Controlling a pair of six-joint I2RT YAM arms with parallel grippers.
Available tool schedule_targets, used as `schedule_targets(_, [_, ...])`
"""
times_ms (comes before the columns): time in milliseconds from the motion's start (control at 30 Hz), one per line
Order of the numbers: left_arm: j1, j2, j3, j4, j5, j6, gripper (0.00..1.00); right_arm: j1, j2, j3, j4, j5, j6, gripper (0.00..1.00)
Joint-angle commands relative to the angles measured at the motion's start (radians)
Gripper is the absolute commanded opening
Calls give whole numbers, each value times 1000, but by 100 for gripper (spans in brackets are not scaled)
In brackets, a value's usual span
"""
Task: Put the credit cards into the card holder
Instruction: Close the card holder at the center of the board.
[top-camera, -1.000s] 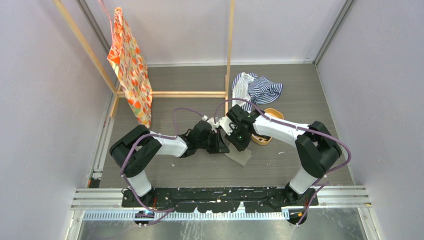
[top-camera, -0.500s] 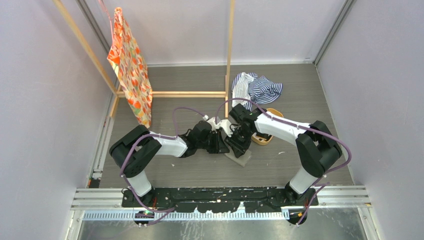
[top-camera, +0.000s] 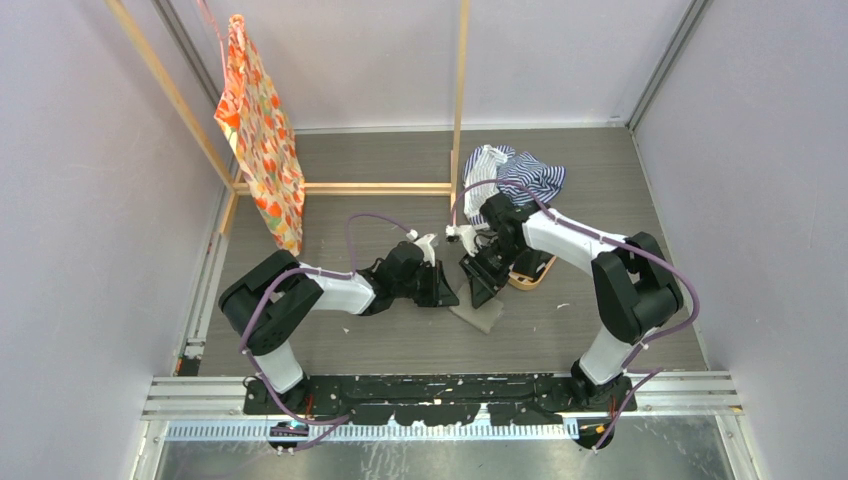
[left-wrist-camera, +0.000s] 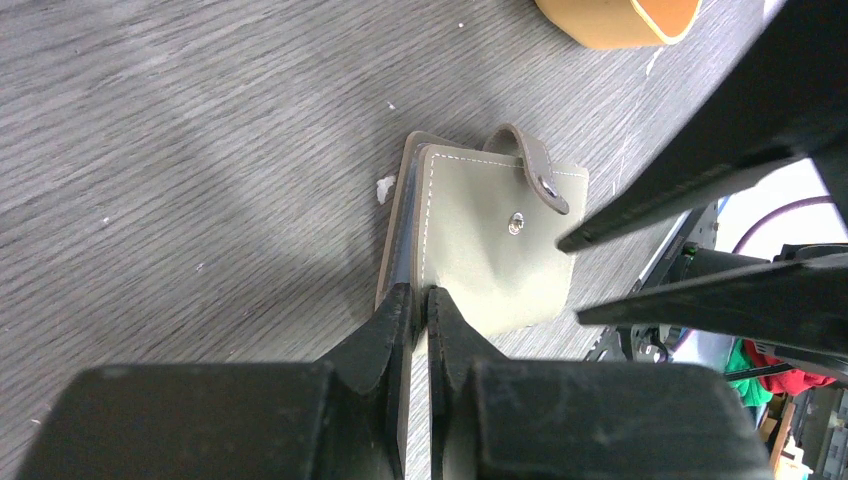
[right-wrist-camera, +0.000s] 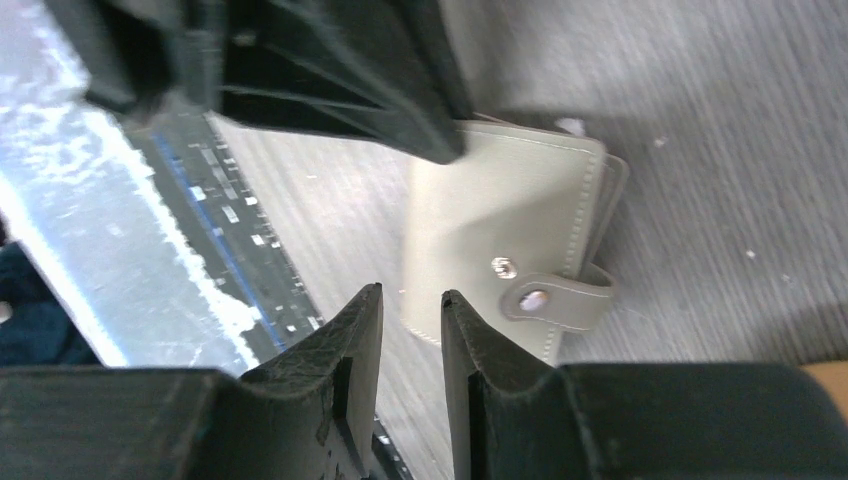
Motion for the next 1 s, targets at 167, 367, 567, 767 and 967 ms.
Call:
schedule_targets(167, [-7,-56,17,-34,-30,30,15,-101,-104,6,77,-144,91,31])
schedule_targets(367, [-7,-173,37,-100,-76,75,30,-217,-47,-11,134,-22,193,19])
schedule_targets(567, [-7,-321,13,-142,-151,115,41,-217,54,12,93,18,177,14])
schedule_targets(767, [-10,-379,-133,137,-136,-115,58,-212,103,26,51,20,150,13])
schedule_targets(967, [-70,-279,-187,320,-191,-374,75,-176,108,27,45,32,149,14])
